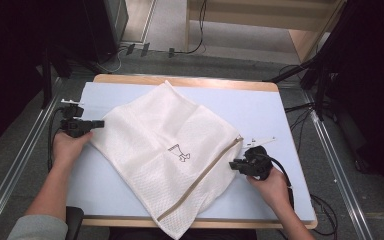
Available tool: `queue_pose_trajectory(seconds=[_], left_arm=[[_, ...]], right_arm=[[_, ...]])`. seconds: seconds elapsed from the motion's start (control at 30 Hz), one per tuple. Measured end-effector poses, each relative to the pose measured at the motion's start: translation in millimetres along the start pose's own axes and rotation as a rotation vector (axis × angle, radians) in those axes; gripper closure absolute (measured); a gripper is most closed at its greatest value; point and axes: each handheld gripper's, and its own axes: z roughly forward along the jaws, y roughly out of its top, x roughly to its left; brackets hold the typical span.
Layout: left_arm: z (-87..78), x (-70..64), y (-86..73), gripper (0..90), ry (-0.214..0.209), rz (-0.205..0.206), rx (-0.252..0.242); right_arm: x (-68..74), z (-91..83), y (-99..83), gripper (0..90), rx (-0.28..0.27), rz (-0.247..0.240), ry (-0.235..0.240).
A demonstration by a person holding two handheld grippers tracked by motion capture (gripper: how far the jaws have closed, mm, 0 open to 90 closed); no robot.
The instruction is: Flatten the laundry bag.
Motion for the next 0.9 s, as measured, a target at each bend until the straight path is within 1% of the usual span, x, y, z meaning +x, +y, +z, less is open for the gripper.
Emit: queue_pose_trajectory(seconds=[0.03, 0.07, 0.1, 0.17, 0.2, 0.23, 0.27, 0.3, 0.33, 0.37, 0.4, 0.47, 0.5, 0.53, 0.6, 0.67, 0.73, 0.77, 0.83, 0.9], left_arm=[[-0.3, 0.0, -0.1, 85.1, -0.002, -0.002, -0.002], [-1.4, 0.0, -0.4, 81.2, -0.008, -0.001, -0.002], [-1.8, -0.4, -0.6, 74.9, -0.01, -0.001, -0.004], [-4.7, -1.6, -1.0, 61.6, 0.012, 0.015, 0.007], [-6.6, -2.7, -1.3, 55.3, 0.023, 0.016, 0.009], [-9.1, -3.6, -1.8, 55.3, 0.029, 0.02, 0.004], [-11.9, -4.3, -2.3, 53.5, 0.029, 0.022, -0.004], [-15.2, -5.4, -2.9, 51.2, 0.023, 0.016, -0.012], [-17.7, -6.1, -3.3, 50.2, 0.021, 0.019, -0.015], [-20.7, -8.0, -4.2, 49.3, 0.026, 0.022, -0.021], [-24.0, -9.9, -5.3, 46.9, 0.035, 0.028, -0.027], [-31.7, -13.4, -7.9, 46.9, 0.037, 0.028, -0.024], [-39.0, -18.7, -11.9, 47.5, 0.03, 0.03, -0.038], [-39.0, -18.7, -11.9, 48.3, 0.03, 0.03, -0.038], [-45.5, -24.7, -16.5, 48.4, 0.029, 0.036, -0.031], [-51.1, -31.0, -22.6, 48.4, 0.017, 0.039, -0.03], [-54.3, -35.0, -27.8, 48.4, 0.016, 0.04, -0.027], [-56.3, -37.0, -32.2, 48.4, 0.014, 0.038, -0.022], [-58.0, -39.9, -39.0, 48.5, 0.007, 0.03, -0.015], [-59.8, -43.8, -46.7, 48.9, 0.012, 0.035, -0.005]], right_arm=[[0.0, 0.0, 0.0, 78.0, 0.0, 0.0, 0.0], [-1.9, -2.0, 0.0, 75.1, -0.014, -0.008, 0.002], [-4.7, -4.6, 0.2, 73.0, -0.024, -0.012, -0.005], [-9.2, -8.7, 1.0, 69.3, -0.041, -0.009, -0.005], [-13.2, -14.8, 2.0, 66.2, -0.069, 0.004, -0.005], [-13.2, -14.8, 2.0, 66.2, -0.069, 0.004, -0.005], [-14.6, -17.8, 2.5, 63.5, -0.083, 0.005, -0.007], [-15.7, -20.4, 3.1, 61.7, -0.097, 0.005, -0.016], [-17.3, -23.6, 4.4, 60.7, -0.111, -0.003, -0.033], [-18.4, -25.2, 5.5, 60.1, -0.121, -0.004, -0.038], [-22.0, -27.4, 9.6, 58.8, -0.149, -0.001, -0.042], [-23.2, -27.4, 12.1, 58.2, -0.158, 0.002, -0.048], [-26.0, -25.7, 18.1, 57.3, -0.163, -0.002, -0.056], [-27.5, -24.0, 21.5, 57.2, -0.169, -0.002, -0.061], [-29.4, -22.3, 25.1, 57.1, -0.173, -0.001, -0.063], [-34.0, -19.3, 32.8, 56.5, -0.184, 0.017, -0.063], [-40.3, -15.7, 41.9, 56.6, -0.199, 0.03, -0.059], [-44.8, -11.7, 50.3, 56.4, -0.204, 0.035, -0.062], [-45.8, -10.0, 53.5, 56.1, -0.206, 0.037, -0.064], [-48.5, -4.7, 61.9, 54.5, -0.202, 0.028, -0.081]])
